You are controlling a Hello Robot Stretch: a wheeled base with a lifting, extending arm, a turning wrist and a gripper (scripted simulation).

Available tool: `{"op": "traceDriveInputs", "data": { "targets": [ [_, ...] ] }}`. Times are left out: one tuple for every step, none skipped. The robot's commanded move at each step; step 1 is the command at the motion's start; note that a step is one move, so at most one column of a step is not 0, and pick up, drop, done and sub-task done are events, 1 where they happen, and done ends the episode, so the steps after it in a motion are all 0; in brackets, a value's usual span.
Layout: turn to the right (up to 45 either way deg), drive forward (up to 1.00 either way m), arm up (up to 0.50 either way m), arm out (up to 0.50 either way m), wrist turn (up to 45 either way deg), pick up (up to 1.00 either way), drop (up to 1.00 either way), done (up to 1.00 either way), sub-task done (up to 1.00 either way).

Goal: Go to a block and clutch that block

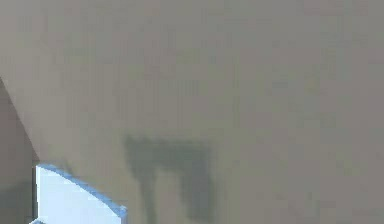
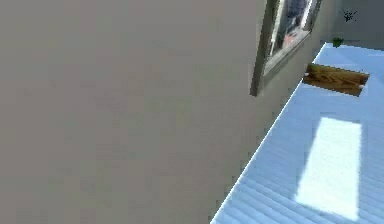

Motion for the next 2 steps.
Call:
{"op": "traceDriveInputs", "data": {
  "targets": [
    [-45.0, 0.0, 0.0, 0.0, 0.0, 0.0, 0.0, 0.0, 0.0],
    [-45.0, 0.0, 0.0, 0.0, 0.0, 0.0, 0.0, 0.0, 0.0]
  ]
}}
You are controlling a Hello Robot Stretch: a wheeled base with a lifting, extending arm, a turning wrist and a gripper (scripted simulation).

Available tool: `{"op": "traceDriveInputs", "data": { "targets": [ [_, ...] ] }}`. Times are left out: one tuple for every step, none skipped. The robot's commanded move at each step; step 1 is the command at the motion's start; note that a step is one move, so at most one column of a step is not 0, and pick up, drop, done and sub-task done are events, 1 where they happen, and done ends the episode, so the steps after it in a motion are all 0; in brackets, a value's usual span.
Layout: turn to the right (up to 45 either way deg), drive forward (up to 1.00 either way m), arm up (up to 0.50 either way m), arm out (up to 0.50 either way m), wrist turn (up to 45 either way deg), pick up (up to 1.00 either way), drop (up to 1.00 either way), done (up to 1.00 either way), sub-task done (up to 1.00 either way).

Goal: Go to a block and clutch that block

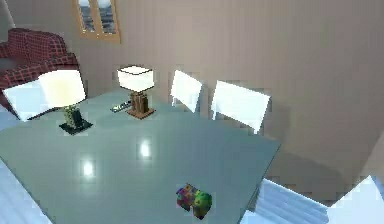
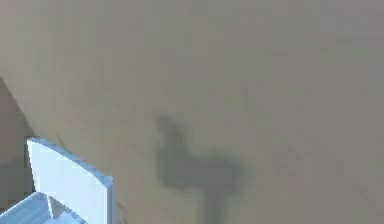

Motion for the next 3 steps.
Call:
{"op": "traceDriveInputs", "data": {
  "targets": [
    [-45.0, 0.0, 0.0, 0.0, 0.0, 0.0, 0.0, 0.0, 0.0],
    [-39.0, 0.0, 0.0, 0.0, 0.0, 0.0, 0.0, 0.0, 0.0],
    [0.0, 0.0, 0.5, 0.0, 0.0, 0.0, 0.0, 0.0, 0.0]
  ]
}}
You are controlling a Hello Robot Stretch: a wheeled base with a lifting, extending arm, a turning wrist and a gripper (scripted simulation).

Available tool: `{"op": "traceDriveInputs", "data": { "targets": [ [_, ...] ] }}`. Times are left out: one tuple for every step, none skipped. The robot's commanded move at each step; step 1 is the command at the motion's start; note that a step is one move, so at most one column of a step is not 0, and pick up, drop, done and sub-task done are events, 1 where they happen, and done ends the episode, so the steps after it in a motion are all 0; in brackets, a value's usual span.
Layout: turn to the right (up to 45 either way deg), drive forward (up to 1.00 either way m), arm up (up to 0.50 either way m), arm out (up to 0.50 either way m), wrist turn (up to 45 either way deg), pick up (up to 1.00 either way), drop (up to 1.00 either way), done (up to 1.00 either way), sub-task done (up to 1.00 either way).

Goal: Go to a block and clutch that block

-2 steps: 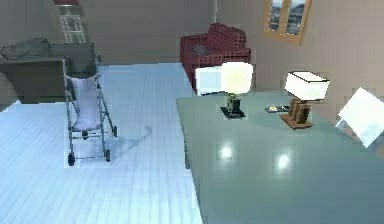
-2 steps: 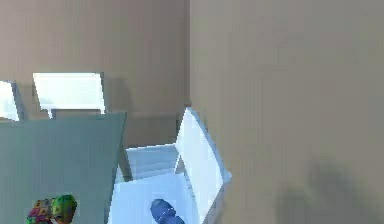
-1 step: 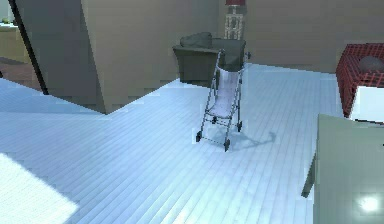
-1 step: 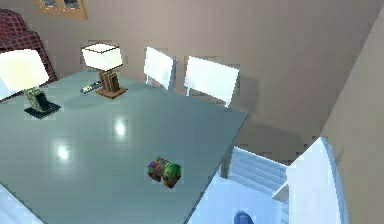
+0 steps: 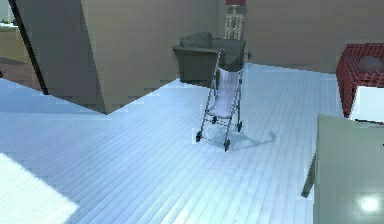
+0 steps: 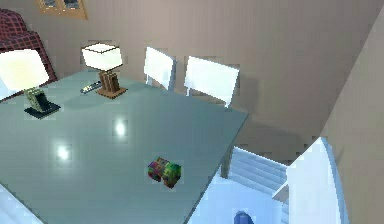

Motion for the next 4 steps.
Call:
{"op": "traceDriveInputs", "data": {
  "targets": [
    [0.0, 0.0, 0.34, 0.0, 0.0, 0.0, 0.0, 0.0, 0.0],
    [0.0, 0.0, 0.0, 0.2, 0.0, 0.0, 0.0, 0.0, 0.0],
    [0.0, 0.0, 0.0, 0.0, 45.0, 0.0, 0.0, 0.0, 0.0],
    [0.0, 0.0, 0.0, 0.0, 45.0, 0.0, 0.0, 0.0, 0.0]
  ]
}}
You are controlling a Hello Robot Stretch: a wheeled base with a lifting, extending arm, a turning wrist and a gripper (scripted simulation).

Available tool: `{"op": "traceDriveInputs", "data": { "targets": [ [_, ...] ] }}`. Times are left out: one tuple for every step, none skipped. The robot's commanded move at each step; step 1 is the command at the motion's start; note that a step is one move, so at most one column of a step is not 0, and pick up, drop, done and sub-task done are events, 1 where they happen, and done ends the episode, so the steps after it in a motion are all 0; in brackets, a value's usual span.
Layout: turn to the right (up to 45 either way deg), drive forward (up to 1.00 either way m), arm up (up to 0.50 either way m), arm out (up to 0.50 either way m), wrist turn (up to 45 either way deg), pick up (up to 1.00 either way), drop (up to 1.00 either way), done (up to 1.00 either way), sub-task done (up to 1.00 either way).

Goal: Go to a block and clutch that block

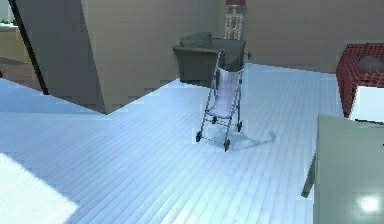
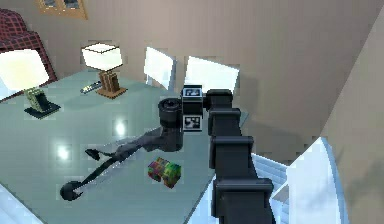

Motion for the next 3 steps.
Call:
{"op": "traceDriveInputs", "data": {
  "targets": [
    [0.0, 0.0, 0.0, 0.0, 45.0, 0.0, 0.0, 0.0, 0.0],
    [0.0, 0.0, 0.0, 0.0, 30.0, 0.0, 0.0, 0.0, 0.0],
    [0.0, 0.0, -0.3, 0.0, 0.0, 0.0, 0.0, 0.0, 0.0]
  ]
}}
